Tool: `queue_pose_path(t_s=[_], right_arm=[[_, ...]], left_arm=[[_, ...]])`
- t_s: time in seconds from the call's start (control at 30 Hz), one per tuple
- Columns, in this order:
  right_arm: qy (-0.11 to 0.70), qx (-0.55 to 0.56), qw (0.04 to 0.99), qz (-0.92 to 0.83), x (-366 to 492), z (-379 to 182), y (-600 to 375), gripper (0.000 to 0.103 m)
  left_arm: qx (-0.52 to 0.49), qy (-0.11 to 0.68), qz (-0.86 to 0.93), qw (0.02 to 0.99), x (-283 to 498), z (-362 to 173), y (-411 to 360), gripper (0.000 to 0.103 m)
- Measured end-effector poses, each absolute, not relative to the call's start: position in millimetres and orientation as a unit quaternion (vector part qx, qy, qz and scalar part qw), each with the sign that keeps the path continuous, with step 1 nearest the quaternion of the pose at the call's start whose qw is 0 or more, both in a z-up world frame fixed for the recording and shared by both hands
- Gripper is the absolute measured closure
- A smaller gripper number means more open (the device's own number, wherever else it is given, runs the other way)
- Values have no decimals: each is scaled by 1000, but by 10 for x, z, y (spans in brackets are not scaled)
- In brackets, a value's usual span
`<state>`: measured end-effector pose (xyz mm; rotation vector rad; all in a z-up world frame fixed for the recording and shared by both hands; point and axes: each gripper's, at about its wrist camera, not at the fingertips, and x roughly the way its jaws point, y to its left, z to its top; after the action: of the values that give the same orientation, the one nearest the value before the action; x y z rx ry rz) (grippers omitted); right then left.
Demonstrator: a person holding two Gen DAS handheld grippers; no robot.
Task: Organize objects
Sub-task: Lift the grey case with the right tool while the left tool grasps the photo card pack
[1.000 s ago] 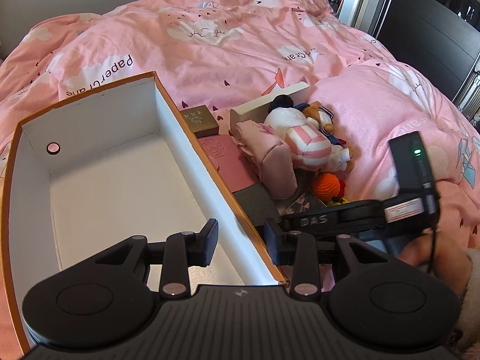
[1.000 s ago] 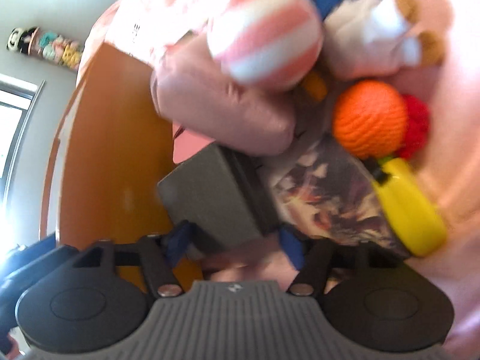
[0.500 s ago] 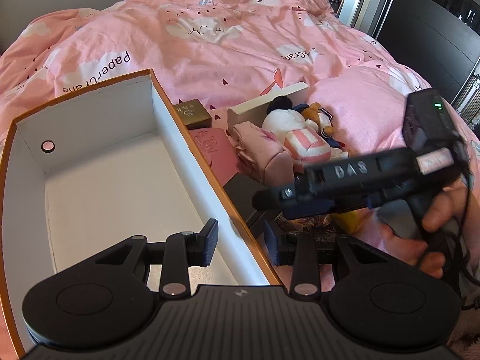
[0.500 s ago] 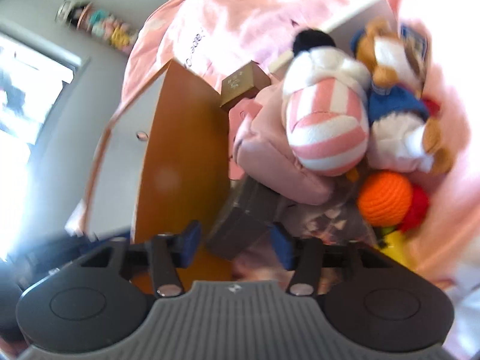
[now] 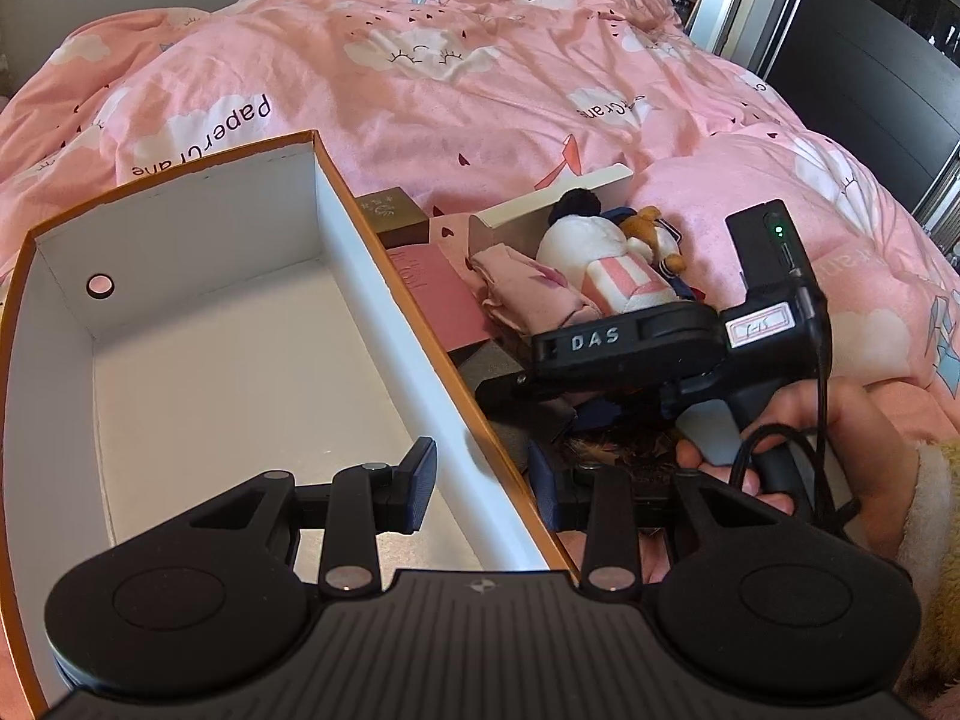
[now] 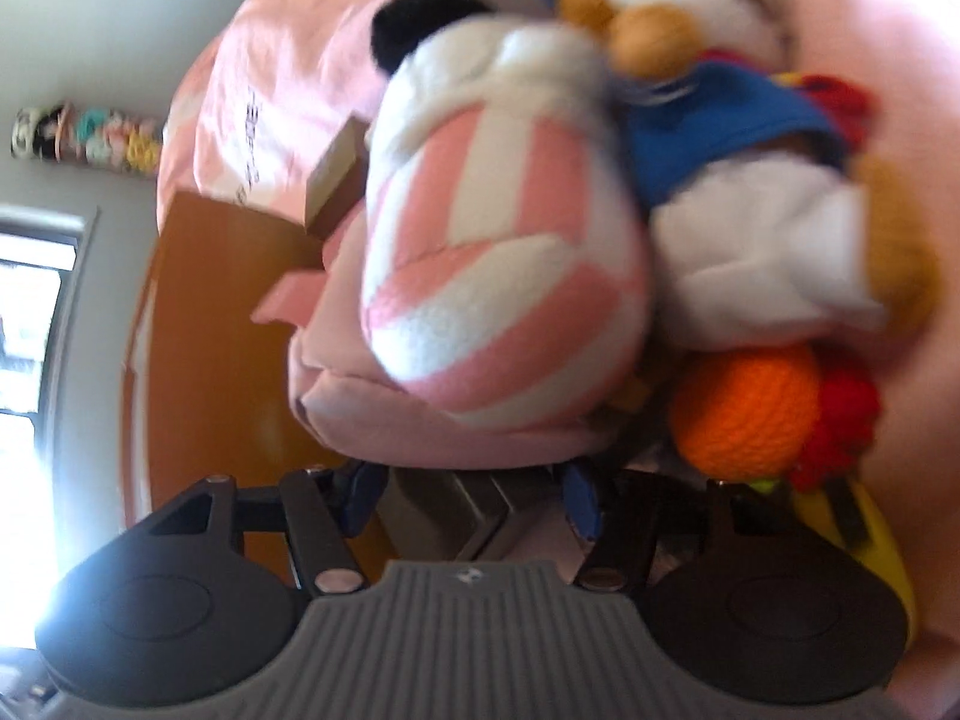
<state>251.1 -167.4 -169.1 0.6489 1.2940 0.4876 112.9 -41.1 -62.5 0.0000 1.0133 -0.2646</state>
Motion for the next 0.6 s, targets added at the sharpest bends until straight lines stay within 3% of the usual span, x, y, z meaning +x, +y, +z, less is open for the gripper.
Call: queue_pose_path(t_s=[0.3,0.6], right_arm=[[548,266,749,261,2240,-1271,-1703,66],[468,173,823,272,1801,-638,-1861,68]], left_arm=[[6,484,-138,864,1129,-625,-477,61],[13,450,-148,880,1054,-390,-590,60]])
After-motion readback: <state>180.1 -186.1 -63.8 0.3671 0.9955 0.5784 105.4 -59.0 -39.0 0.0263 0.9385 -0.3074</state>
